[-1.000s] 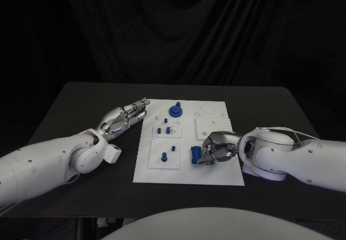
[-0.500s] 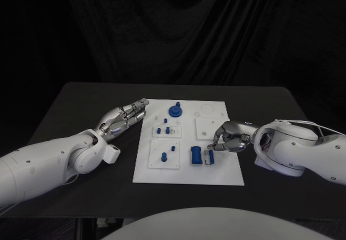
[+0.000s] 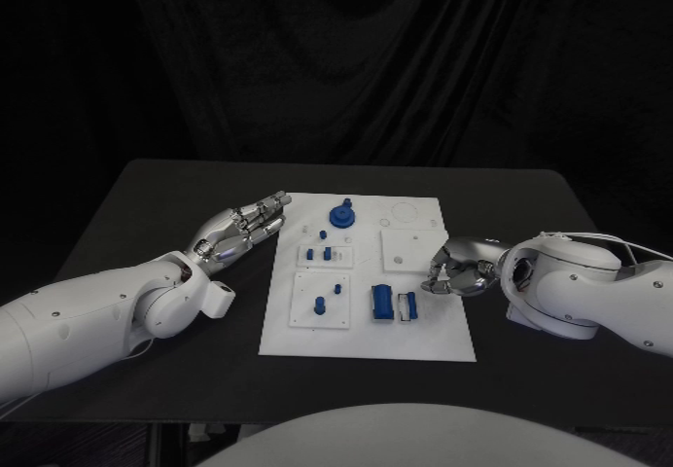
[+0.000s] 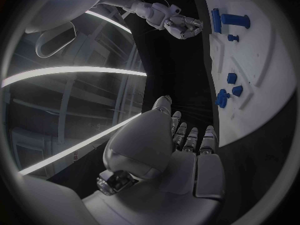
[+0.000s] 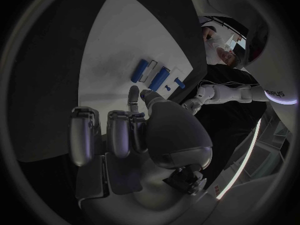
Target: Assemble the parts on the task board
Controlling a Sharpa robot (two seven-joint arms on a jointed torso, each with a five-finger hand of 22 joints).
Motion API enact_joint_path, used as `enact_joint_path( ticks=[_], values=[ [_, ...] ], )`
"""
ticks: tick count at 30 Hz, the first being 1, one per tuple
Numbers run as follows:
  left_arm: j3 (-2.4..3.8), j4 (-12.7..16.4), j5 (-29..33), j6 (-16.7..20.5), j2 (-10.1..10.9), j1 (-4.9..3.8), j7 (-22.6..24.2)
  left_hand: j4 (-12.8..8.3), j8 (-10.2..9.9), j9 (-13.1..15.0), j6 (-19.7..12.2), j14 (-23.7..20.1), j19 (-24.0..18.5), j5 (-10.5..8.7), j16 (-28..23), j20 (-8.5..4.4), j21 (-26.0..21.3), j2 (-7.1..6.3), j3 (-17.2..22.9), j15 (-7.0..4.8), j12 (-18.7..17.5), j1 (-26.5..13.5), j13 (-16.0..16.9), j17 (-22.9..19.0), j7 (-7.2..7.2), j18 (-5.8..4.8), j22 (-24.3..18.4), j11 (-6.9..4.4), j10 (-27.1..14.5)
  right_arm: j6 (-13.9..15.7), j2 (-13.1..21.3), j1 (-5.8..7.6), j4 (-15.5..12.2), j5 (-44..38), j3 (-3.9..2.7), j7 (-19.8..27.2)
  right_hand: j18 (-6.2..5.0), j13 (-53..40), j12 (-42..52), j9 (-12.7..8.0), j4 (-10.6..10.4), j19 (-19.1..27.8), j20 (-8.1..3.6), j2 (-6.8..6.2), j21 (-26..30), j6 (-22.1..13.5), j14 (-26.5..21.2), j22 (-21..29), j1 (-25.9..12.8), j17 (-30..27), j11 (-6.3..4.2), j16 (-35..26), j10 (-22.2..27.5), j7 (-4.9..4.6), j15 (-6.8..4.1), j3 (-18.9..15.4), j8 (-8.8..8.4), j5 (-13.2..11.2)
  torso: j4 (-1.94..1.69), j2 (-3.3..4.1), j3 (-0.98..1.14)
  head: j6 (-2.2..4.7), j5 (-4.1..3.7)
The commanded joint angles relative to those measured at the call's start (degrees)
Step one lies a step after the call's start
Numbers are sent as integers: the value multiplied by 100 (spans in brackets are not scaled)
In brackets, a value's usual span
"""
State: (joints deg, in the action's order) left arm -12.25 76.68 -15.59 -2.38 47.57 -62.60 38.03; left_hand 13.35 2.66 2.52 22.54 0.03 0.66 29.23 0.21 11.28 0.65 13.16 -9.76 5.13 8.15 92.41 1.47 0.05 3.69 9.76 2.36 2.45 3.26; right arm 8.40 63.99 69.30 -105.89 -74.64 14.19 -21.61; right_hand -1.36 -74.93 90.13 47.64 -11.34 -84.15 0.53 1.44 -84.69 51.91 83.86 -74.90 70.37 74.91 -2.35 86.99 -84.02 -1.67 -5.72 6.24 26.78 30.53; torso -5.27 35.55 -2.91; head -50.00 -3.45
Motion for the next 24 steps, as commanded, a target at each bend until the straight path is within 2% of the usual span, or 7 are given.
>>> enact_joint_path(
  ticks=[1, 3, 6, 10, 14, 17, 24],
  values=[
    [6, 6, 30, 5, -11, 6, 66, -7, 31, 6, 23, -3, 12, 20, -21, 27, 2, 10, 33, 13, 35, 57, 9, -5, 4, 42, 2, 26, 0, -286, -35, -54, 19, -101, 0, -371, -8, -1507, -13, -22, -72, -327, 24, 14, -9, 207, 477, -1320, -113, 801, -13, 5, -598, 31, -2, 138, -3, 48, -2, 6, 6, 0, -13],
    [6, 0, 30, -2, -20, 6, 66, -7, 31, 6, 23, -3, 12, 20, -21, 27, 2, 10, 33, 13, 35, 57, 9, -5, 4, 42, 2, 26, 0, -312, -58, -82, 27, -70, 0, -430, -21, -1507, -13, -30, -240, -302, 3, 54, 41, 403, 475, -1302, -316, 783, -47, -2, -598, 69, -29, 204, 23, -136, -8, 7, 7, 0, -25],
    [6, -9, 30, -11, -31, 6, 65, -9, 30, 5, 17, -3, 12, 23, -21, 27, 2, 11, 36, 12, 34, 57, 9, -5, 6, 43, 1, 27, -1, -349, -89, -110, 40, -1, 1, -497, -22, -1507, -13, -39, -316, -301, -19, 59, 43, 485, 473, -1302, -410, 772, -68, -7, -598, 93, -51, 264, 12, -319, -12, 8, 7, 0, -34],
    [6, -17, 30, -11, -36, 6, 68, -9, 30, 5, 17, -3, 12, 23, -21, 27, 2, 11, 36, 12, 34, 57, 9, -5, 6, 43, 1, 27, -1, -407, -128, -139, 63, 96, 1, -576, -21, -1507, -13, -41, -476, -302, -38, 66, 43, 585, 473, -1302, -635, 763, -80, -11, -598, 103, -64, 265, -7, -866, -2, 11, 8, 0, -25],
    [6, -22, 30, -14, -38, 7, 68, -10, 30, 5, 19, -3, 11, 24, -21, 27, 1, 12, 38, 12, 33, 58, 9, -5, 7, 43, -1, 28, -1, -439, -173, -156, 95, 139, 1, -641, -20, -1507, -13, -32, -502, -305, -43, 38, 39, 647, 471, -1304, -829, 750, -83, -17, -598, 105, -69, 186, -30, -1447, 2, 10, 6, 0, -25],
    [5, -25, 30, -18, -42, 7, 68, -10, 30, 5, 19, -3, 11, 24, -21, 27, 1, 12, 38, 12, 33, 58, 9, -5, 7, 43, -1, 28, -1, -451, -208, -168, 117, 153, 1, -673, -20, -1507, -13, -24, -504, -306, -45, 44, 40, 674, 471, -1304, -920, 745, -86, -19, -598, 110, -71, 145, -35, -1626, 1, 9, 7, 0, -26],
    [5, -30, 30, -23, -46, 7, 62, -12, 29, 5, 15, -3, 11, 26, -21, 27, 1, 12, 40, 12, 32, 59, 8, -5, 8, 44, -3, 29, -1, -542, -293, -181, 175, 165, 1, -738, -23, -1507, -13, -16, -493, -301, -46, 50, 50, 693, 468, -1300, -933, 730, -91, -25, -598, 117, -74, 140, -29, -1639, 1, -1, 9, 0, -29]
  ],
)
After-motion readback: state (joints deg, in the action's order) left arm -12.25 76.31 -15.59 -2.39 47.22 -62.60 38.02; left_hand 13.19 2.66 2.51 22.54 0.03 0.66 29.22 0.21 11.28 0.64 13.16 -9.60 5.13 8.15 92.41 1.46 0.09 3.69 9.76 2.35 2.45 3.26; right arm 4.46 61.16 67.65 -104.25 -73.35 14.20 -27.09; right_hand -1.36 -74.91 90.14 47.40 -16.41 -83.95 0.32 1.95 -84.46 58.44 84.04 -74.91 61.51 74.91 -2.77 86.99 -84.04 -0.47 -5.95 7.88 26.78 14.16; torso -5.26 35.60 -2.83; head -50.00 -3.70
